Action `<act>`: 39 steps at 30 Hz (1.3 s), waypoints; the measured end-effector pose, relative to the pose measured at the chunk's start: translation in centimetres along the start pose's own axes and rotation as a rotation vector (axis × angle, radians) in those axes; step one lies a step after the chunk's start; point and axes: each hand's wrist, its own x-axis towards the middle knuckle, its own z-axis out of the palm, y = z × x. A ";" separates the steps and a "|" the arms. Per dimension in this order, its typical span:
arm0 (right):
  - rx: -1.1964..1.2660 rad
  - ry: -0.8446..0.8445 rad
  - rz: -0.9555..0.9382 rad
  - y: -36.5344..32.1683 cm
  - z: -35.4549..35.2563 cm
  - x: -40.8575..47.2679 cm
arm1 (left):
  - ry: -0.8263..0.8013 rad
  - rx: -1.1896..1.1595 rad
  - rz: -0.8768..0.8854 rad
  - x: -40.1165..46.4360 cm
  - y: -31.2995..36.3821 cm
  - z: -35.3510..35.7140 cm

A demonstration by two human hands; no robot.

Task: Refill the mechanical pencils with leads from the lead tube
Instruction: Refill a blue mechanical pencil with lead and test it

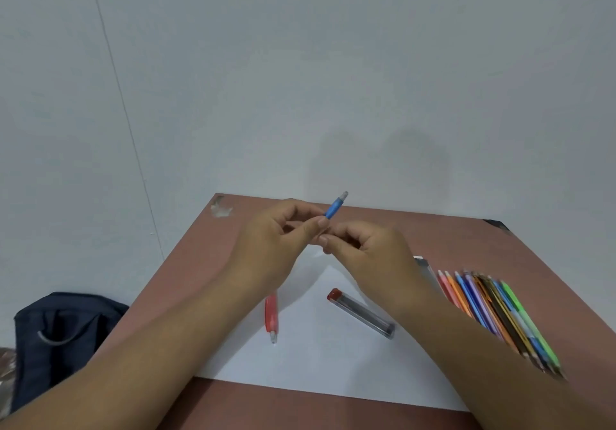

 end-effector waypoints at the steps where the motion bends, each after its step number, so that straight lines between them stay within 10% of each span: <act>1: -0.007 0.025 0.006 0.0 -0.2 0.1 | 0.008 0.048 0.012 0.0 -0.2 -0.1; 18: 0.267 0.199 0.065 0.4 -3.2 0.5 | -0.033 0.461 0.333 0.7 -2.2 -0.9; 26: -0.522 -0.176 0.155 3.6 -3.9 0.7 | -0.149 0.554 0.267 1.7 -3.9 -2.4; 39: -0.528 -0.196 0.155 4.5 -3.7 1.1 | -0.209 0.548 0.207 1.7 -4.4 -2.2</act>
